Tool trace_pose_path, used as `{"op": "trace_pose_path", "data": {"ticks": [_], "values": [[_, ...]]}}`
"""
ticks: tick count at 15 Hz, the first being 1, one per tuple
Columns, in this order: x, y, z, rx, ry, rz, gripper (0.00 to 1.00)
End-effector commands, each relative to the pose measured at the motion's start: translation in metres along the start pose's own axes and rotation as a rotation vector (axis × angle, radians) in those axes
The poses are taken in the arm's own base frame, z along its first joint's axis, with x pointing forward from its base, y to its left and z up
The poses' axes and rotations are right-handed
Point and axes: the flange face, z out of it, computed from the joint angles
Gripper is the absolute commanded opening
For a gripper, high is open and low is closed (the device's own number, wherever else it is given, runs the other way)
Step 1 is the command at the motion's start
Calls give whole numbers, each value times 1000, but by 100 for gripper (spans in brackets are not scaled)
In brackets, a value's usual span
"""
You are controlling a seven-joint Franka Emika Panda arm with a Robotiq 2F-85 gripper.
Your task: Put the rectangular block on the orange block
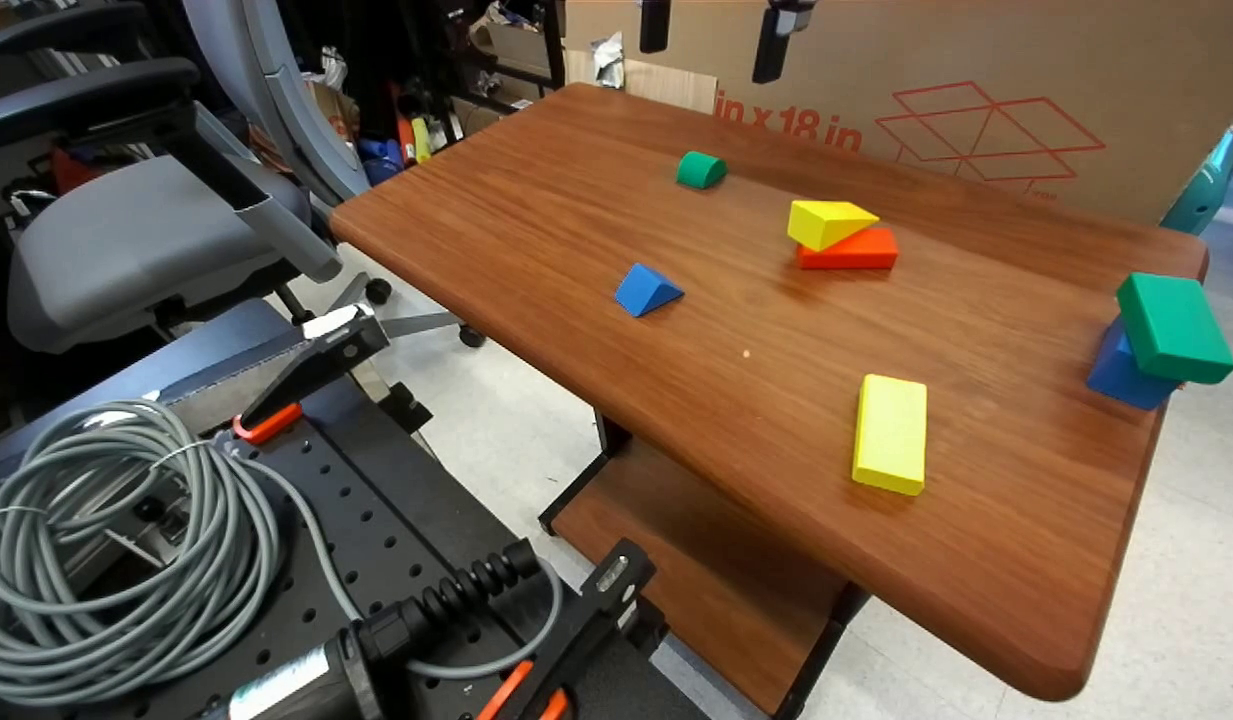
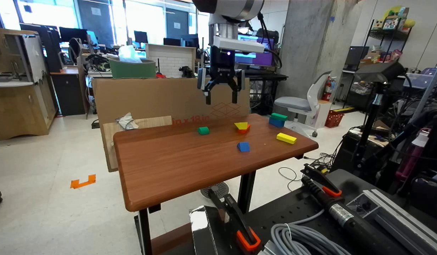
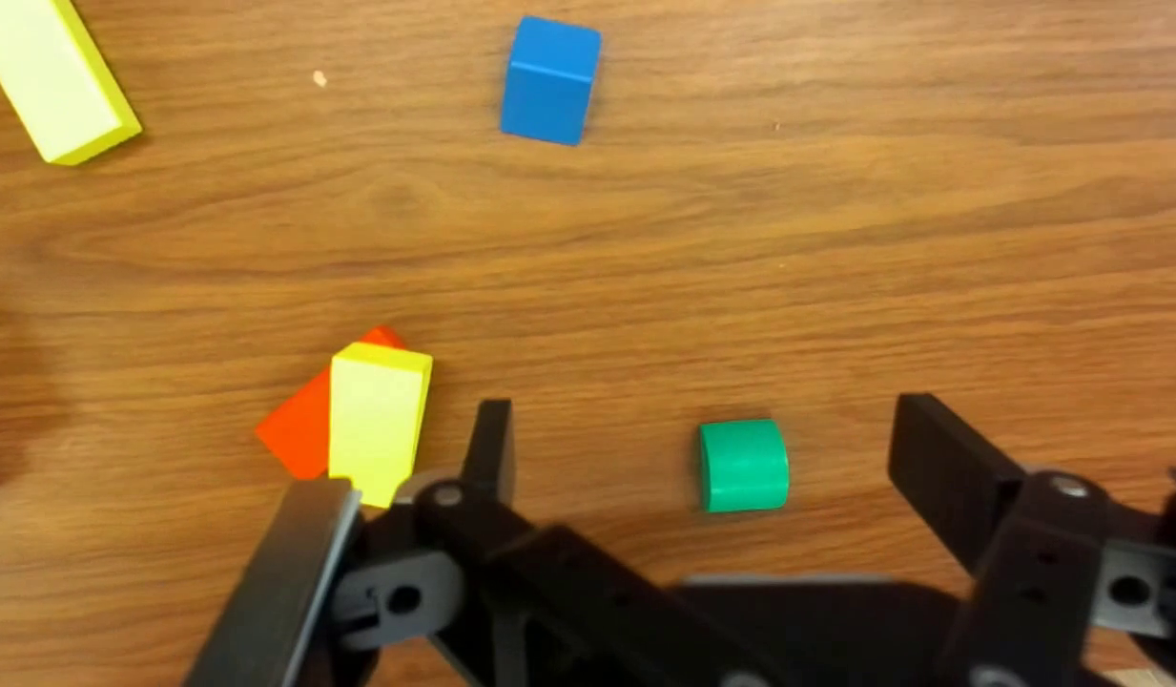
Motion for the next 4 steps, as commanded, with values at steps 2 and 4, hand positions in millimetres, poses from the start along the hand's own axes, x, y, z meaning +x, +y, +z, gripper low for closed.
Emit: {"op": "trace_pose_path", "data": {"ticks": [2, 4], "values": [[0, 1, 1, 0, -3, 3, 100], [1, 4, 1, 0, -3, 7, 100]]}}
